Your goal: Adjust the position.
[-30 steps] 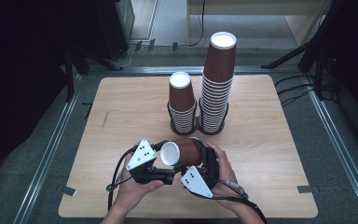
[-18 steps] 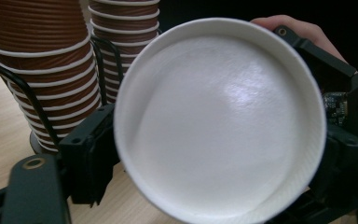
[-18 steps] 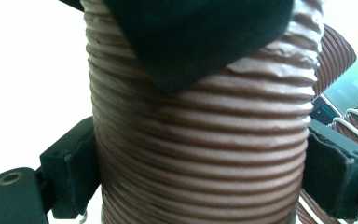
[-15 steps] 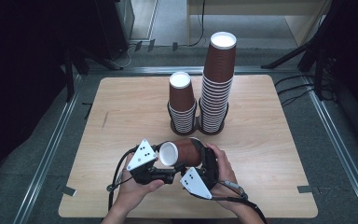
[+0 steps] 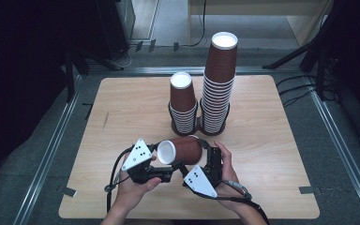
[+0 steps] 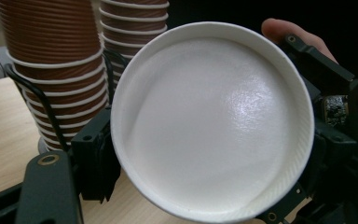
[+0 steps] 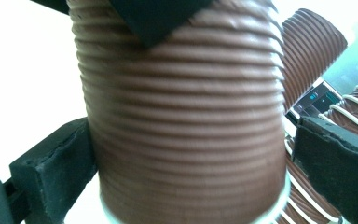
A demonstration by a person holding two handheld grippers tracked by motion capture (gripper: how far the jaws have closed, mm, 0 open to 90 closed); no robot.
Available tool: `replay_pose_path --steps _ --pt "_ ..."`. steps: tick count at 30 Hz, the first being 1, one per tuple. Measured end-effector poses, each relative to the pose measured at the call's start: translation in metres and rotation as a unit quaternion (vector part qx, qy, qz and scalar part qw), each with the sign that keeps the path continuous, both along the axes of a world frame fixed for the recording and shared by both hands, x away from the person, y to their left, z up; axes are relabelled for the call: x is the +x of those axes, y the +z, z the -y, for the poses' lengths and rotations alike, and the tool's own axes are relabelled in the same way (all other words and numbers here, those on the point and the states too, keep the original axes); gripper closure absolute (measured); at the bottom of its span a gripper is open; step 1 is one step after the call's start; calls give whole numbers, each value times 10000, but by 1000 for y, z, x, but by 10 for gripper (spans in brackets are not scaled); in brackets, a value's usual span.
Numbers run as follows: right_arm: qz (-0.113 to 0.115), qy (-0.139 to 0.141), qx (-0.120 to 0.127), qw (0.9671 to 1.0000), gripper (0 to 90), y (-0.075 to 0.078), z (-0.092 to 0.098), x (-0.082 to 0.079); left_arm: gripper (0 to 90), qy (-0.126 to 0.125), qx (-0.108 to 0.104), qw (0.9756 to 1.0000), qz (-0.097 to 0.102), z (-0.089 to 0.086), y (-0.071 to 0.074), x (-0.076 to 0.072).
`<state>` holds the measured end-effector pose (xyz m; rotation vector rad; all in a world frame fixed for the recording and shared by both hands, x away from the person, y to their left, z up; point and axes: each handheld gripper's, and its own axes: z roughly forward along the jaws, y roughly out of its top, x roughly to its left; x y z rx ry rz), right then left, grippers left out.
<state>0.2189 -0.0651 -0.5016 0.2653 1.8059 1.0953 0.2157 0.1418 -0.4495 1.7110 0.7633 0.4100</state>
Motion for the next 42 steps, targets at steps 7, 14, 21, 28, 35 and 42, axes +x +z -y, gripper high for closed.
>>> replay_pose_path --steps 7,14,21,28,35,42 --pt "-66 -78 43 9999 2 -1 2 3 218 148 -95 9998 10 -10 0 4" --pt "-227 -97 169 9996 2 -2 3 3 218 324 -164 9993 55 -18 0 6" --pt "-581 -138 533 9968 2 -1 5 6 218 545 -252 9981 141 -28 -2 9" --pt "-892 -240 1059 9901 2 6 7 8 218 620 -303 9974 197 -32 -2 10" --pt "-1286 -379 1662 9770 3 12 8 7 218 660 -323 9971 210 -34 -3 11" --pt "-1622 -565 2355 9566 3 15 11 5 218 680 -348 9968 246 -35 -2 11"
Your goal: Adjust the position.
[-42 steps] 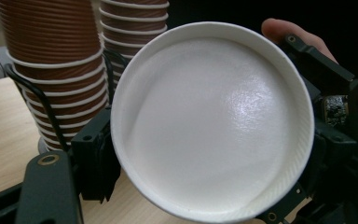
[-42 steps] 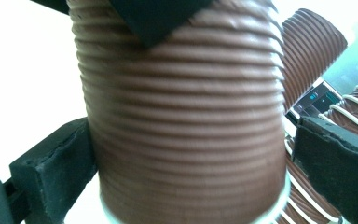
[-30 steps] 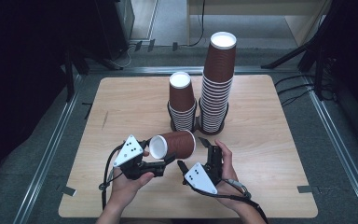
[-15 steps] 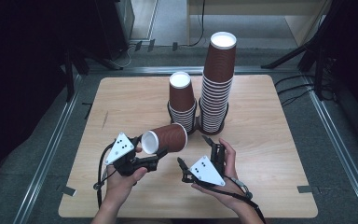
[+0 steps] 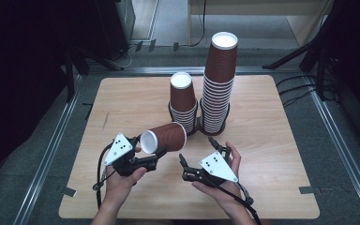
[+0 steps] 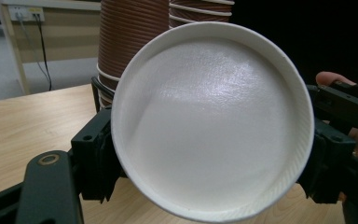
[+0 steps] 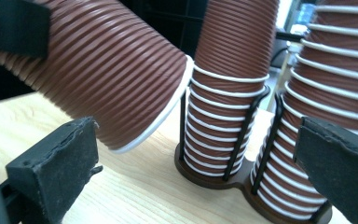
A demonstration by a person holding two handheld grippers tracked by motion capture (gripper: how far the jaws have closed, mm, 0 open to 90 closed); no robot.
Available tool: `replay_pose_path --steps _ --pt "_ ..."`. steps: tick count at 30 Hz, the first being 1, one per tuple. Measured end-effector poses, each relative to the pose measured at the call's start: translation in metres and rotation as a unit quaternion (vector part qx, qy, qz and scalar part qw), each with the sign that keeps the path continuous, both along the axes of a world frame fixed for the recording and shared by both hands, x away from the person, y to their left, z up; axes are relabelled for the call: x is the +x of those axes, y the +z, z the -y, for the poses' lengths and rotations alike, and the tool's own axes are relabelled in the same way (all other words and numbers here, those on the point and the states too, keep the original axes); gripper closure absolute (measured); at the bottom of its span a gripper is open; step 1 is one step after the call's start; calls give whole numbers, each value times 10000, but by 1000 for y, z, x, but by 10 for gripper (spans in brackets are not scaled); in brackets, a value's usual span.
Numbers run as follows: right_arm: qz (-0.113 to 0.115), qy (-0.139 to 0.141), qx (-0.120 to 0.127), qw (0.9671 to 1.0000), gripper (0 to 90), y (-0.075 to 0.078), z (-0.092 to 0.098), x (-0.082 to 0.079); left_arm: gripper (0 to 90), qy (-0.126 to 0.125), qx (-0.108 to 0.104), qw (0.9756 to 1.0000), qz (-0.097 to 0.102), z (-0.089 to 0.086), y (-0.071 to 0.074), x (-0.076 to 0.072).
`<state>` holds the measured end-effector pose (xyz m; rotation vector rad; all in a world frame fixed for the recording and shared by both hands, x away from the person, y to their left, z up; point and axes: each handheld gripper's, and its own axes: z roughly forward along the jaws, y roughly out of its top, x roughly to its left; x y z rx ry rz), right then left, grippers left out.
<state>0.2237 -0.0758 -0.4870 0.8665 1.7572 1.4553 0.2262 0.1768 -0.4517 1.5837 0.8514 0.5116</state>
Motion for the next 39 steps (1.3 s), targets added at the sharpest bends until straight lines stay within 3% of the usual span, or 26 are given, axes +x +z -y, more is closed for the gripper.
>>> replay_pose_path --steps 2,6,9,10,12,14,15,19,20,26,29,30,31,32,33,34,35,37,38,39 --pt "-138 -116 285 9994 3 -1 0 -1 218 -4 11 10000 3 0 0 0" --pt "-302 -193 539 9979 3 -2 -2 -3 218 12 17 10000 8 2 0 0" --pt "-393 -451 773 9952 3 -2 -2 -2 218 17 11 10000 12 2 -1 0" --pt "-472 -647 979 9920 3 -2 -2 -2 218 20 10 10000 15 2 -1 0" --pt "-529 -720 1200 9888 3 -1 -1 -2 218 21 12 10000 17 2 -1 0" --pt "-551 -749 1266 9876 3 -1 -1 -2 218 22 19 10000 24 2 -1 0" --pt "-606 -806 1404 9849 3 0 -1 -2 218 24 18 10000 27 2 -1 0" --pt "-679 -1002 1610 9795 39 1 -1 -2 218 18 22 10000 21 2 -1 0" --pt "-679 -1002 1610 9795 39 1 -1 -2 218 12 8 10000 19 2 -1 0" --pt "-1351 -872 2219 9617 40 1 0 0 218 8 6 10000 35 3 -1 0" --pt "-1701 -761 2517 9497 34 2 0 0 218 14 8 10000 45 3 -2 0" --pt "-1987 -654 2752 9384 27 2 0 0 218 17 12 10000 48 3 -2 0" --pt "-2076 -617 2830 9344 25 2 1 0 218 21 11 10000 51 3 -2 0" --pt "-2076 -617 2830 9344 25 2 1 0 218 25 13 10000 54 3 -2 0" --pt "-2176 -575 2966 9281 20 3 0 0 218 29 16 10000 60 4 -2 0" --pt "-2361 -526 3234 9148 16 4 0 0 218 33 8 10000 61 4 -2 0" --pt "-2361 -526 3234 9148 16 4 0 0 218 35 6 10000 66 4 -2 0" --pt "-2599 -473 3615 8941 10 5 0 0 218 37 10 10000 72 4 -2 -1" --pt "-2663 -453 3737 8874 7 5 0 1 218 39 10 10000 78 4 -3 -1" --pt "-2763 -446 3884 8780 5 5 0 1 218 41 5 10000 81 5 -3 -1"
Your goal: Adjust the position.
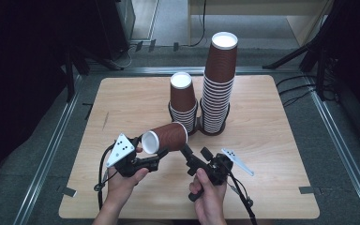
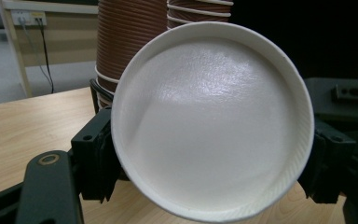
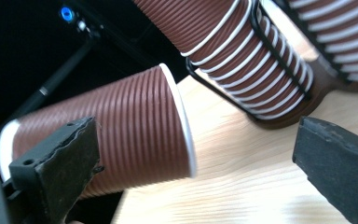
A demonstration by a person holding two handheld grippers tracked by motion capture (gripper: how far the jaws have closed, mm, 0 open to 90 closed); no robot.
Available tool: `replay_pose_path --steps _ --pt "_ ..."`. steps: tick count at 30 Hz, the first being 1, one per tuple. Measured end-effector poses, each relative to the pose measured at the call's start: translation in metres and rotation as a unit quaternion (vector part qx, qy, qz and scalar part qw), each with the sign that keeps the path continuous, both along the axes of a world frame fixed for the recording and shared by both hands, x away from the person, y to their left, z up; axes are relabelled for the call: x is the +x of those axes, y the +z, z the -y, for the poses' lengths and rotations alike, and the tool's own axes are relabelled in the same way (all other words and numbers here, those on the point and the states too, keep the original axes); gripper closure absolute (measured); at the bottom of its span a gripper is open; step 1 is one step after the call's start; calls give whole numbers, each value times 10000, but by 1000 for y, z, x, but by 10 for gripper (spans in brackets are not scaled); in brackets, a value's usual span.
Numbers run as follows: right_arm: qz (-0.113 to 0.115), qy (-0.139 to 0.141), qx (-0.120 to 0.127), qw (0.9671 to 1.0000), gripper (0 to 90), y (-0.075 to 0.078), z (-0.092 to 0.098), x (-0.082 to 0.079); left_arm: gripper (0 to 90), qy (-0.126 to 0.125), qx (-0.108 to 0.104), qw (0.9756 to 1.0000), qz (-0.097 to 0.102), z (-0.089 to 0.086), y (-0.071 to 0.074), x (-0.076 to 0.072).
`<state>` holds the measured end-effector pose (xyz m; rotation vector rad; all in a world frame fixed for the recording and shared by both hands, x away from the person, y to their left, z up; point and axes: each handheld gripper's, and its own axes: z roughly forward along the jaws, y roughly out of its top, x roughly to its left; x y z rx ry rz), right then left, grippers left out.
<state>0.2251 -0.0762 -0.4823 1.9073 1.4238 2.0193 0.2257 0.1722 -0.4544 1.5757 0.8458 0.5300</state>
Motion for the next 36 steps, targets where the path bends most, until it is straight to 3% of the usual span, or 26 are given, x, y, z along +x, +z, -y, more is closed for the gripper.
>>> replay_pose_path --steps 2,4,5,6,8,14,15,17,21,27,31,32,34,36 --pt "-224 -26 346 9991 1 -1 1 1 218 5 -1 10000 8 0 0 0" --pt "-467 -23 747 9961 0 -3 1 2 218 2 1 10000 15 0 0 0" --pt "-747 -19 1085 9913 0 -4 1 3 218 3 1 10000 19 0 0 0" --pt "-747 -19 1085 9913 0 -4 1 3 218 3 2 10000 22 0 0 0" --pt "-949 3 1306 9869 0 -5 -2 3 218 -9 -7 10000 25 1 -1 0" --pt "-1219 92 1836 9754 0 -2 -8 1 218 -18 14 10000 49 3 -2 -1" --pt "-1330 80 1950 9717 0 -2 -9 1 218 -17 16 10000 49 4 -2 -1" --pt "-1452 47 2064 9676 0 -2 -10 1 218 -30 24 10000 39 5 -3 -1" --pt "-1777 26 2401 9544 0 -1 -12 0 218 -49 55 10000 40 7 -4 -1" --pt "-2178 162 2921 9311 0 -4 -16 5 218 -64 80 9999 60 10 -5 -2" --pt "-2357 100 3229 9166 0 -6 -23 8 218 -84 116 9999 66 12 -6 -2" --pt "-2357 100 3229 9166 0 -6 -23 8 218 -87 120 9999 69 12 -6 -2" --pt "-2424 111 3326 9113 0 -6 -24 9 218 -88 112 9999 60 13 -7 -2" --pt "-2481 87 3360 9086 0 -7 -25 11 218 -90 110 9999 59 14 -7 -2"
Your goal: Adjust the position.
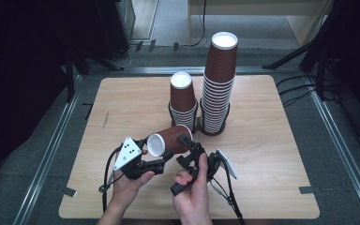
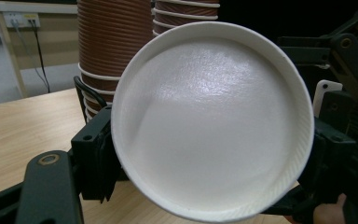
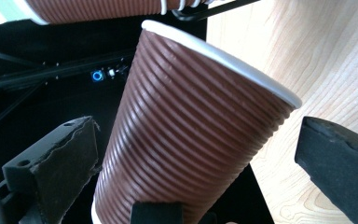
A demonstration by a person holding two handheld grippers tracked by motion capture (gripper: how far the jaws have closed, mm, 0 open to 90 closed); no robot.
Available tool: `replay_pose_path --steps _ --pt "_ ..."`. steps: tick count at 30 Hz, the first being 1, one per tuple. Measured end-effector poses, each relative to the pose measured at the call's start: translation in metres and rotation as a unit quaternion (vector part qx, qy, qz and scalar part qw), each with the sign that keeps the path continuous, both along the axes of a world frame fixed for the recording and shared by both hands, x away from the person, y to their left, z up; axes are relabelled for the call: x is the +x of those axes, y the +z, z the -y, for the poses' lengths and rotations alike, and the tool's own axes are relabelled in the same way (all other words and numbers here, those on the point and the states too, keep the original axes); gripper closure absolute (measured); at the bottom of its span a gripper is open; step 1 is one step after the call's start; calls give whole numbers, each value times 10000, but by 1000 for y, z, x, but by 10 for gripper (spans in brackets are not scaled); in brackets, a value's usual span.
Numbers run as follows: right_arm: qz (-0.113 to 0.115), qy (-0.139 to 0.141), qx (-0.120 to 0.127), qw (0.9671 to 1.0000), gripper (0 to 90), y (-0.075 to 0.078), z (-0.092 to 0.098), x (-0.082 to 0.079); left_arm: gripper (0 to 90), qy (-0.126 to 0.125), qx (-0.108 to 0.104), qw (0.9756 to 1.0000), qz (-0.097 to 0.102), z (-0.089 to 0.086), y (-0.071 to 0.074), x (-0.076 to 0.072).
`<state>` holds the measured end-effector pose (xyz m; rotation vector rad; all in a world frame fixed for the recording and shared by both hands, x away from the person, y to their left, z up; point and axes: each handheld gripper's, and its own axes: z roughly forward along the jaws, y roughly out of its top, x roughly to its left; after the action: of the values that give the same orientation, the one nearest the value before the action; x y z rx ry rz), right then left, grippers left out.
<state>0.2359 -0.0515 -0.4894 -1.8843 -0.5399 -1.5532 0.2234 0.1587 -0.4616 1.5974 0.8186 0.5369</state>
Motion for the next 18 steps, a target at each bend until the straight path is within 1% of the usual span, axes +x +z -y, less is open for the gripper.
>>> replay_pose_path --steps 2,5,7,9,10,15,18 --pt "-71 -21 41 10000 0 -1 -1 2 218 -3 9 10000 0 1 0 0" --pt "-132 20 135 9998 0 -3 -4 5 218 -14 27 10000 6 2 -1 0" --pt "-178 44 204 9996 0 -5 -6 7 218 7 85 10000 43 3 -1 -1" --pt "-189 48 197 9996 0 -5 -6 8 218 2 111 9999 53 4 -1 -2" --pt "-224 49 230 9995 0 -5 -6 9 218 -7 113 9999 64 4 -1 -2" --pt "-242 69 310 9992 0 -4 -7 12 219 -14 139 9999 80 7 -2 -2" --pt "-276 94 399 9988 0 -4 -8 15 219 -36 153 9998 84 8 -2 -2"
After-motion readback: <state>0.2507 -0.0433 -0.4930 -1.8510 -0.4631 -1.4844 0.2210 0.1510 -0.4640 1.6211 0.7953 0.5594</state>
